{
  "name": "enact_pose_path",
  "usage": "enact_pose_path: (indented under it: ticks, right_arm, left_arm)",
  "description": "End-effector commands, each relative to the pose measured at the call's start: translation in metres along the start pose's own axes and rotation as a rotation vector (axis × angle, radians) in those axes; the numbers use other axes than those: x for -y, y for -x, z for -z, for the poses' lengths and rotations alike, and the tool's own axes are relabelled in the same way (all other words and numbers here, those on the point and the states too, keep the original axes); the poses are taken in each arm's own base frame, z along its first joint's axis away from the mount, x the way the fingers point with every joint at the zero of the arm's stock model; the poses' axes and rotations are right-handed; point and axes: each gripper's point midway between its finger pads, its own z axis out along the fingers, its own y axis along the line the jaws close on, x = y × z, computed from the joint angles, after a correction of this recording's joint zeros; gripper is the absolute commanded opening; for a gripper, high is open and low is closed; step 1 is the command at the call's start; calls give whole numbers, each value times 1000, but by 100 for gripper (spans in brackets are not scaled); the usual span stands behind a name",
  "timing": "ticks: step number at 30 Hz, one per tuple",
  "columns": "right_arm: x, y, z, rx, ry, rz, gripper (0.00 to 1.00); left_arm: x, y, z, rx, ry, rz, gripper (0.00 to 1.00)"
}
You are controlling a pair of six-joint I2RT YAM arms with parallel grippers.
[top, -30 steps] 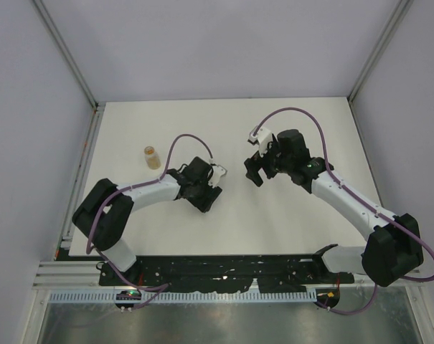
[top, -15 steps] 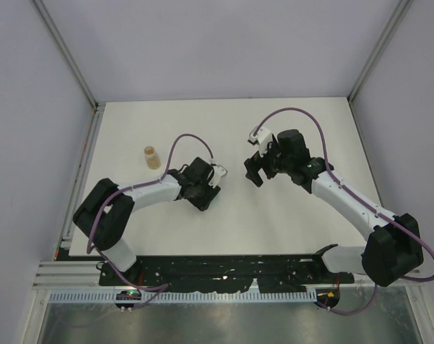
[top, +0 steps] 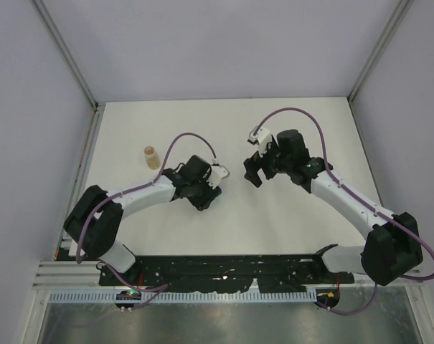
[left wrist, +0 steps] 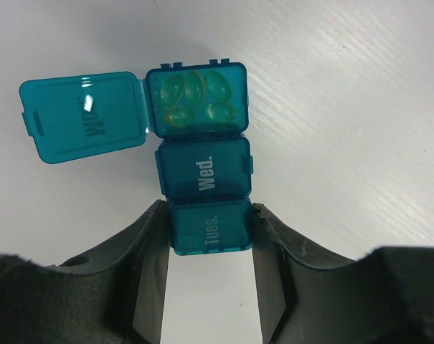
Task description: Sort the pills into containers
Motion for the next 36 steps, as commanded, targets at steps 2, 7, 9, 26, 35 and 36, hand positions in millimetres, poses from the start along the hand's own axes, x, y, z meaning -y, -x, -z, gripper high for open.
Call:
enact_pose_path:
  ticks: [2,7,9,26,35,36]
  right_arm:
    - [3,13,-3,35,5,-20,95]
    - [-4,20,-5,42,48,-48,95]
    - [-12,23,-6,45,95,-67,95]
    - [-112,69,20,120,731,-55,99]
    - [-148,75,13,102,829,-4,100]
    - [-151,74,13,99,836,0,100]
  left_arm:
    - [16,23,31,105,-81,-133,0]
    - [33,26,55,136,-176,-201,0]
    - [38,26,65,143,-200,-228,0]
    - [63,31,148,232,-289,-381,0]
    - [65,36,152,239,-281,-376,0]
    - [65,37,153,244,-282,-377,0]
